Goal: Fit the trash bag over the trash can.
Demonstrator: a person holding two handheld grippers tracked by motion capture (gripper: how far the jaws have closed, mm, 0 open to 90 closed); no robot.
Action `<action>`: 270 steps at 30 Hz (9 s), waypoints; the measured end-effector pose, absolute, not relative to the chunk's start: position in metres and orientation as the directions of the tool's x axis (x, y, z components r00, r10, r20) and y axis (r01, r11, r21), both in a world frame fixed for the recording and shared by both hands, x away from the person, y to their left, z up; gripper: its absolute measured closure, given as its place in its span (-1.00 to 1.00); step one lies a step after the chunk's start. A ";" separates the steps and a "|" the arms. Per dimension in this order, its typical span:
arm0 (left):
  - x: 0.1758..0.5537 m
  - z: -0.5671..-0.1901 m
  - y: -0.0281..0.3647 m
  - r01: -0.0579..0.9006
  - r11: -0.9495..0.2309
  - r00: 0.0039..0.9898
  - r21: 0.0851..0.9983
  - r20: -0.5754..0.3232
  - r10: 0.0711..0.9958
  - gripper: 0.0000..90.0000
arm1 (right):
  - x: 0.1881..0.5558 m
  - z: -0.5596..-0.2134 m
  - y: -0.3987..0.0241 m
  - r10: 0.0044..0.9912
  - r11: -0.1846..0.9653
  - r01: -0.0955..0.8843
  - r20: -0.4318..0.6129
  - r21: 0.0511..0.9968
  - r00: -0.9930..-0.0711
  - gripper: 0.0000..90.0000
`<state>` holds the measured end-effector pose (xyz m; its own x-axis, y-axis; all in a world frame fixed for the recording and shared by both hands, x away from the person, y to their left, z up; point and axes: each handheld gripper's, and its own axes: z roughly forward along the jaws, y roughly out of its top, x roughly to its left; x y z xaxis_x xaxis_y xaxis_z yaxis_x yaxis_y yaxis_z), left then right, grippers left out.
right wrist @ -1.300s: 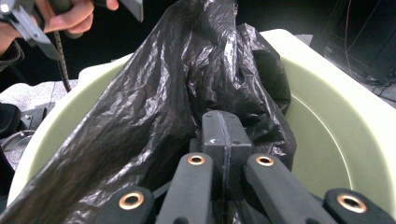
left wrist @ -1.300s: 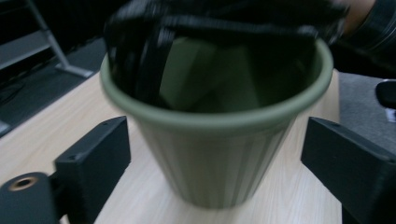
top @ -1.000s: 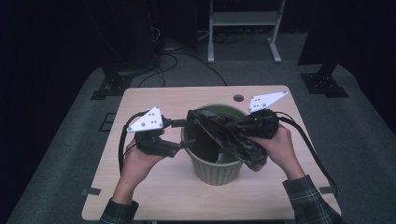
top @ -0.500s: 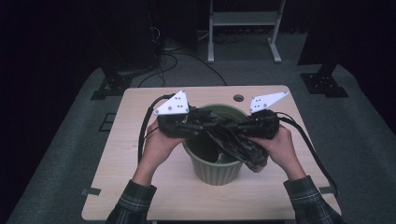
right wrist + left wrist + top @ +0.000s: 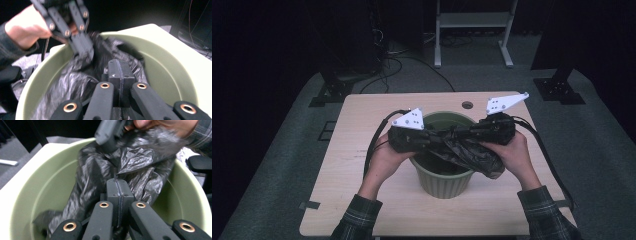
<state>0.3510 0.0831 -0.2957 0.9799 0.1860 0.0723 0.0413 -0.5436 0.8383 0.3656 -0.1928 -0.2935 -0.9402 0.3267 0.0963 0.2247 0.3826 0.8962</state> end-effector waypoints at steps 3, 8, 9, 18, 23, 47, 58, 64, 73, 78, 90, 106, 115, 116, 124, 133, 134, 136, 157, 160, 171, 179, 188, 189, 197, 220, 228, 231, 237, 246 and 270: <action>0.352 -0.297 0.085 0.059 -0.537 0.974 0.842 0.069 0.215 0.99 | 0.366 -0.290 -0.193 0.346 0.361 0.219 0.088 0.907 -0.934 0.82; 0.360 -0.300 0.099 0.122 -0.490 0.959 0.863 0.024 0.282 0.99 | 0.361 -0.287 -0.208 0.388 0.327 0.224 0.086 0.918 -0.918 0.54; 0.361 -0.300 0.100 0.128 -0.486 0.958 0.865 0.019 0.286 0.99 | 0.359 -0.287 -0.213 0.397 0.324 0.222 0.081 0.920 -0.914 0.52; 0.364 -0.304 0.108 0.140 -0.467 0.941 0.873 0.029 0.336 0.99 | 0.325 -0.297 -0.269 0.459 0.261 0.230 0.088 0.937 -0.884 0.42; 0.364 -0.306 0.110 0.146 -0.461 0.935 0.875 0.030 0.353 0.99 | 0.303 -0.307 -0.285 0.456 0.250 0.238 0.102 0.939 -0.884 0.38; 0.362 -0.304 0.130 0.161 -0.392 0.926 0.906 -0.001 0.378 0.99 | 0.283 -0.324 -0.270 0.421 0.284 0.210 0.075 0.936 -0.904 1.00; 0.356 -0.310 0.162 0.191 -0.341 0.905 0.920 -0.030 0.425 0.99 | 0.294 -0.311 -0.302 0.508 0.280 0.213 0.044 0.936 -0.861 1.00; 0.355 -0.320 0.178 0.216 -0.302 0.895 0.929 -0.064 0.442 0.98 | 0.317 -0.314 -0.300 0.526 0.290 0.244 0.059 0.925 -0.849 1.00; 0.333 -0.294 0.178 0.133 -0.296 0.907 0.946 0.004 0.422 0.24 | 0.325 -0.315 -0.285 0.505 0.285 0.234 0.061 0.929 -0.861 1.00; 0.317 -0.280 0.159 0.054 -0.328 0.927 0.943 0.075 0.368 0.07 | 0.326 -0.315 -0.283 0.503 0.286 0.235 0.063 0.929 -0.862 1.00; 0.307 -0.285 0.103 -0.017 -0.421 0.960 0.907 0.133 0.247 -0.18 | 0.327 -0.315 -0.282 0.499 0.294 0.242 0.067 0.925 -0.864 1.00; 0.339 -0.293 0.124 0.062 -0.359 0.943 0.931 0.063 0.327 1.00 | 0.326 -0.316 -0.286 0.508 0.292 0.245 0.067 0.925 -0.859 1.00; 0.348 -0.294 0.160 0.119 -0.240 0.910 0.963 -0.009 0.414 1.00 | 0.328 -0.314 -0.291 0.550 0.287 0.225 0.032 0.931 -0.834 0.72; 0.348 -0.295 0.163 0.125 -0.223 0.909 0.967 -0.022 0.415 1.00 | 0.328 -0.315 -0.291 0.563 0.278 0.228 0.034 0.933 -0.826 0.62; 0.350 -0.297 0.167 0.142 -0.212 0.893 0.967 -0.032 0.450 1.00 | 0.307 -0.309 -0.297 0.530 0.200 0.215 0.079 0.956 -0.844 0.40; 0.352 -0.298 0.164 0.142 -0.201 0.891 0.969 -0.037 0.452 1.00 | 0.287 -0.314 -0.282 0.440 0.183 0.206 0.107 0.961 -0.891 0.21; 0.352 -0.298 0.164 0.142 -0.200 0.892 0.970 -0.038 0.451 1.00 | 0.289 -0.317 -0.278 0.432 0.192 0.215 0.114 0.958 -0.895 0.20; 0.352 -0.299 0.164 0.142 -0.197 0.892 0.970 -0.040 0.449 1.00 | 0.294 -0.322 -0.269 0.425 0.210 0.227 0.120 0.951 -0.897 0.21; 0.354 -0.320 0.187 0.213 -0.176 0.870 0.961 -0.104 0.482 0.99 | 0.317 -0.324 -0.317 0.576 0.261 0.286 0.089 0.922 -0.813 1.00; 0.354 -0.322 0.186 0.215 -0.182 0.873 0.960 -0.105 0.476 0.99 | 0.316 -0.328 -0.317 0.576 0.251 0.290 0.099 0.923 -0.811 0.69; 0.354 -0.319 0.177 0.207 -0.187 0.880 0.960 -0.099 0.465 0.99 | 0.286 -0.282 -0.306 0.487 0.187 0.154 0.044 0.970 -0.872 0.30; 0.354 -0.319 0.176 0.205 -0.195 0.883 0.959 -0.095 0.460 0.99 | 0.289 -0.280 -0.263 0.396 0.238 0.139 0.035 0.961 -0.917 0.16; 0.351 -0.317 0.180 0.200 -0.167 0.881 0.965 -0.102 0.462 0.73 | 0.317 -0.292 -0.240 0.375 0.307 0.177 0.052 0.935 -0.925 1.00; 0.348 -0.314 0.182 0.188 -0.161 0.880 0.969 -0.094 0.465 0.69 | 0.319 -0.293 -0.238 0.381 0.308 0.181 0.054 0.934 -0.923 1.00; 0.313 -0.278 0.187 0.079 -0.119 0.889 0.990 -0.016 0.457 0.37 | 0.336 -0.296 -0.233 0.447 0.312 0.231 0.073 0.922 -0.892 1.00; 0.299 -0.281 0.088 0.078 -0.244 0.945 0.967 0.007 0.328 0.17 | 0.342 -0.292 -0.230 0.448 0.308 0.253 0.095 0.917 -0.889 1.00; 0.312 -0.287 0.082 0.096 -0.285 0.924 0.954 0.021 0.382 0.02 | 0.340 -0.290 -0.227 0.428 0.306 0.243 0.094 0.921 -0.899 1.00; 0.314 -0.286 0.079 0.083 -0.304 0.913 0.949 0.050 0.404 -0.01 | 0.338 -0.290 -0.225 0.410 0.306 0.232 0.092 0.923 -0.908 1.00; 0.317 -0.284 0.077 0.064 -0.319 0.895 0.946 0.086 0.437 -0.05 | 0.331 -0.287 -0.219 0.381 0.316 0.205 0.074 0.926 -0.921 1.00; 0.326 -0.281 0.068 0.032 -0.355 0.904 0.934 0.125 0.408 0.06 | 0.331 -0.286 -0.216 0.367 0.319 0.202 0.076 0.926 -0.927 1.00; 0.323 -0.291 0.133 0.067 -0.304 0.913 0.950 0.064 0.403 0.99 | 0.352 -0.293 -0.240 0.511 0.318 0.272 0.078 0.908 -0.856 1.00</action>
